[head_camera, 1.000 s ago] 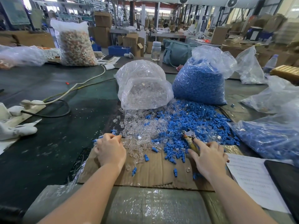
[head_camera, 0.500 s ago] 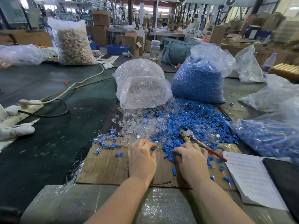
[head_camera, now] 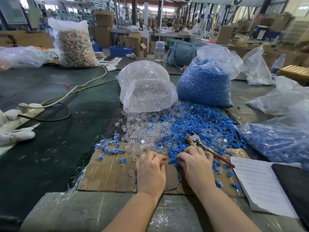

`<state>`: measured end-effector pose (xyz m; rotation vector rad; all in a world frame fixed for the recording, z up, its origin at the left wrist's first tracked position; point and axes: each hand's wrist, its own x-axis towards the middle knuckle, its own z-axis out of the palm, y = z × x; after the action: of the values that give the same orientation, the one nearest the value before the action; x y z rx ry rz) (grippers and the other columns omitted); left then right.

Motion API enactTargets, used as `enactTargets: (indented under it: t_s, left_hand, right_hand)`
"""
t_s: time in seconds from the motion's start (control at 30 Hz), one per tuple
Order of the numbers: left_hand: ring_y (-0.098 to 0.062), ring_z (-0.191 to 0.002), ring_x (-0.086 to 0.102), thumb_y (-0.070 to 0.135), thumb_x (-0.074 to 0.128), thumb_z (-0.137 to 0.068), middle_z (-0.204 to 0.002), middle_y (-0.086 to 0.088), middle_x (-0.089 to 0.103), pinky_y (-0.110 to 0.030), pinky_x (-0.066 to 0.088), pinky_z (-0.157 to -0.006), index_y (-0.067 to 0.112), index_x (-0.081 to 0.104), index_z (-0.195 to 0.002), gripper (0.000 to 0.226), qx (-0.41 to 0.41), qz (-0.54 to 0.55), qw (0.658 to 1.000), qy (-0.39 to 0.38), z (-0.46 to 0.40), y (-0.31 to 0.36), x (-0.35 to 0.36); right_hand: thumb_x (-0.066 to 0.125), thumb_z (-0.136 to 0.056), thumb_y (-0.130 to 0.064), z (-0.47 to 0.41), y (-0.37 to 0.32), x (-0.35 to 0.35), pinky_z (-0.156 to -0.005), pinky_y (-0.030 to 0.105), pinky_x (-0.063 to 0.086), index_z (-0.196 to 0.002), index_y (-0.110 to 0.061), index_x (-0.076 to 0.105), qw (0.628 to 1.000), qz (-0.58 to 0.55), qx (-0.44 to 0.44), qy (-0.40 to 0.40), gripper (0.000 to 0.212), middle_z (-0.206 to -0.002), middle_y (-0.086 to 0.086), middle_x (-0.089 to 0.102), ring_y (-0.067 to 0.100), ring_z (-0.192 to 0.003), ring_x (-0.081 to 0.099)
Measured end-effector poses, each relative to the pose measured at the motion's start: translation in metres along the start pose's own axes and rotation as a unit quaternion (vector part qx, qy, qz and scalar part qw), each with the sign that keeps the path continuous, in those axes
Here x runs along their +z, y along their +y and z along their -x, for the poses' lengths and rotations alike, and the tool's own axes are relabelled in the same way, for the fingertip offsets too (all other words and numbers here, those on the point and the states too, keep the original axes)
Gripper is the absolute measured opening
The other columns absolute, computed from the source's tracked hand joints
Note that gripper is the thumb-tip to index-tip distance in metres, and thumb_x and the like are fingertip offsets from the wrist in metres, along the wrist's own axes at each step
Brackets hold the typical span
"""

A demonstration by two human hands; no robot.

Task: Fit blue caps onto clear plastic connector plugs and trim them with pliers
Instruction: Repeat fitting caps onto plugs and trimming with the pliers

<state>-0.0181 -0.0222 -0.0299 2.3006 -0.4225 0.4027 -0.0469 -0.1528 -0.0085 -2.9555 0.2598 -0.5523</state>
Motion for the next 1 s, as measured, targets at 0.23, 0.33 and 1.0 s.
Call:
enactTargets:
  t_s: [0.23,0.33,1.0]
  left_hand:
    - [-0.01,-0.106,0.047,0.021,0.068,-0.082,-0.108,0.01,0.063,-0.023,0.025,-0.093,0.024,0.063,-0.116,0.035,0.032,0.013,0.999,-0.01,0.001,0.0,-0.002]
    - [-0.014,-0.098,0.053,0.018,0.072,-0.078,-0.1,0.006,0.068,-0.025,0.028,-0.085,0.022,0.067,-0.109,0.032,0.037,0.038,0.999,-0.005,0.001,0.002,-0.003]
    - [-0.006,-0.092,0.045,0.022,0.067,-0.082,-0.094,0.012,0.054,-0.015,0.035,-0.08,0.02,0.065,-0.106,0.023,0.006,0.043,0.999,-0.018,0.001,0.002,-0.002]
  right_hand:
    - [0.06,-0.088,-0.04,-0.006,-0.011,-0.005,-0.081,0.032,0.023,-0.097,-0.033,0.067,0.994,-0.1,0.018,-0.033,0.014,-0.105,-0.014,0.047,0.011,-0.106,0.037]
    - [0.059,-0.089,-0.039,-0.009,-0.013,-0.007,-0.078,0.031,0.018,-0.097,-0.034,0.068,0.989,-0.131,0.016,-0.061,0.014,-0.099,-0.015,0.042,0.01,-0.104,0.035]
    - [0.059,-0.087,-0.045,0.002,-0.001,-0.007,-0.099,0.038,0.025,-0.106,-0.037,0.062,0.993,-0.071,-0.016,-0.089,0.022,-0.104,-0.018,0.056,0.008,-0.106,0.043]
